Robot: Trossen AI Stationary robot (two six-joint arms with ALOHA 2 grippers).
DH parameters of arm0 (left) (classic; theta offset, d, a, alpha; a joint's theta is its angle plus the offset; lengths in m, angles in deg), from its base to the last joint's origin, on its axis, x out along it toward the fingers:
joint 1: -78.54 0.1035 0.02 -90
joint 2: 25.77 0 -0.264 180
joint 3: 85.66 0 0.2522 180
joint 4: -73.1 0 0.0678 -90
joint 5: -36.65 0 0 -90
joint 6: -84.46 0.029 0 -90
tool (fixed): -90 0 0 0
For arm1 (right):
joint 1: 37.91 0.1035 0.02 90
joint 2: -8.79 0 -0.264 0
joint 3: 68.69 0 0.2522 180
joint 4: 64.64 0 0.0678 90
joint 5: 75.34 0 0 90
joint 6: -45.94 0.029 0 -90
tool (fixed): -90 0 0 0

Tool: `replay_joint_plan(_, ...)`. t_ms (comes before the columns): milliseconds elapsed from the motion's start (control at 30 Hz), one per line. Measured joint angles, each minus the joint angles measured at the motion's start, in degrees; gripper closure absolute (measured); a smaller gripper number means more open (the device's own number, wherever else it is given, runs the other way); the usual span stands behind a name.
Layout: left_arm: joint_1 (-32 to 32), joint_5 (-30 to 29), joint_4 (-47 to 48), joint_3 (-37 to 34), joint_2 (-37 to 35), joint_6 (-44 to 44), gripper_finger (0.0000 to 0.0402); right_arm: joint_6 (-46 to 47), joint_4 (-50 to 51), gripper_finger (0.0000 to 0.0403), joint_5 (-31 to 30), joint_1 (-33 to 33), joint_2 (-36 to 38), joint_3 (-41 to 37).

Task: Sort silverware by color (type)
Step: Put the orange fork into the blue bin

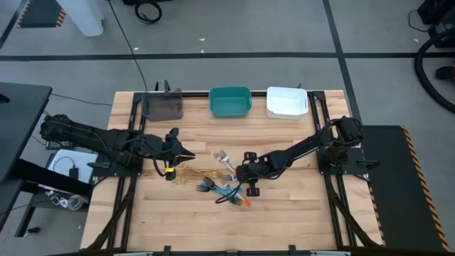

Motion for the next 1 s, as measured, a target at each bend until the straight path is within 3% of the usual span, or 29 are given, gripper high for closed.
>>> replay_joint_plan(1000,0.0,0.0,1.79,0.0,0.0,0.0,0.0351,-8.58,7.37,0.039,0.19,-3.73,0.13,9.8)
